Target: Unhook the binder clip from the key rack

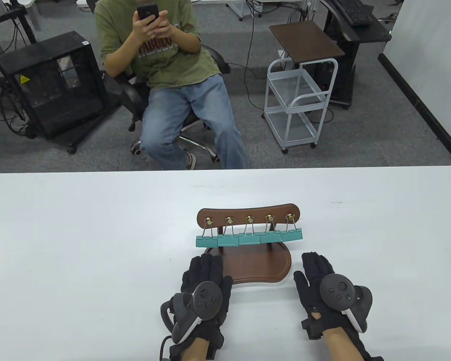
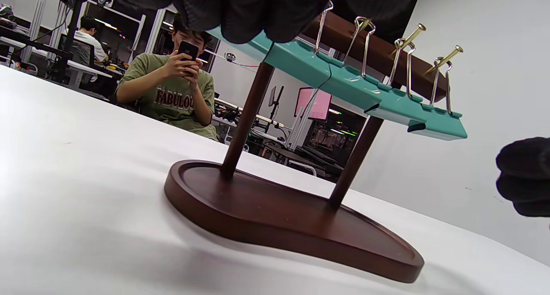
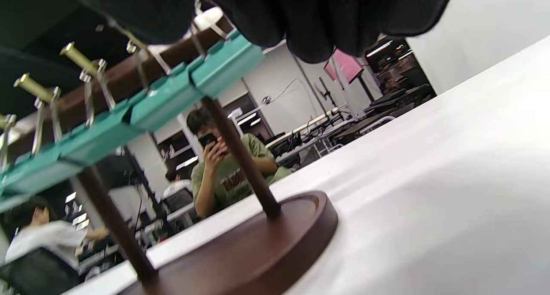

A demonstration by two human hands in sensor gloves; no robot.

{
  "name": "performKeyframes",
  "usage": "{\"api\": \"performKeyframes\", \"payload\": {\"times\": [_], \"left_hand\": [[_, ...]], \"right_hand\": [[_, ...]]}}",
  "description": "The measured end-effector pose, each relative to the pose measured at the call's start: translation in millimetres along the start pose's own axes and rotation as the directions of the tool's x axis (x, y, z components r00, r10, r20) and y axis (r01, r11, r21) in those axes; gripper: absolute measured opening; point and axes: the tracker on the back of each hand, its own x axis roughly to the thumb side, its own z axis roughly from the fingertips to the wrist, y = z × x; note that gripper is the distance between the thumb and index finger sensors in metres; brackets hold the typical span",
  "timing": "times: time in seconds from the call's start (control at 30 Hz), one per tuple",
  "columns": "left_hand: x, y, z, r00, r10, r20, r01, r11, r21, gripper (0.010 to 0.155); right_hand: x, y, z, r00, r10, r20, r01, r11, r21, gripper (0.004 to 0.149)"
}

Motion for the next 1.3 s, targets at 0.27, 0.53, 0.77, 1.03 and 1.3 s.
{"api": "performKeyframes", "payload": {"times": [0.27,0.53,0.77,1.03,1.3], "left_hand": [[-2.7,1.7,0.2,1.0,0.007,-0.011,-0.007,1.0,0.003,0.063],[-5.0,2.0,0.6,1.0,0.017,-0.016,-0.017,1.0,-0.005,0.063],[-7.1,3.2,0.2,0.999,0.034,-0.024,-0.034,0.999,-0.005,0.063],[-7.4,3.2,-0.2,0.999,0.04,-0.027,-0.04,0.999,-0.007,0.062],[-7.8,2.8,-0.5,0.999,0.036,-0.027,-0.036,0.999,-0.007,0.062]], "right_hand": [[-8.0,-8.7,-24.2,0.976,-0.202,-0.076,0.198,0.978,-0.06,0.06],[-0.4,-4.6,-56.3,0.955,-0.284,-0.087,0.282,0.959,-0.036,0.062],[-0.8,4.7,-72.9,0.922,-0.361,-0.143,0.363,0.932,-0.013,0.062],[-7.7,16.9,-77.8,0.868,-0.45,-0.212,0.467,0.884,0.035,0.065],[-13.3,21.7,-78.3,0.797,-0.55,-0.248,0.58,0.813,0.061,0.061]]}}
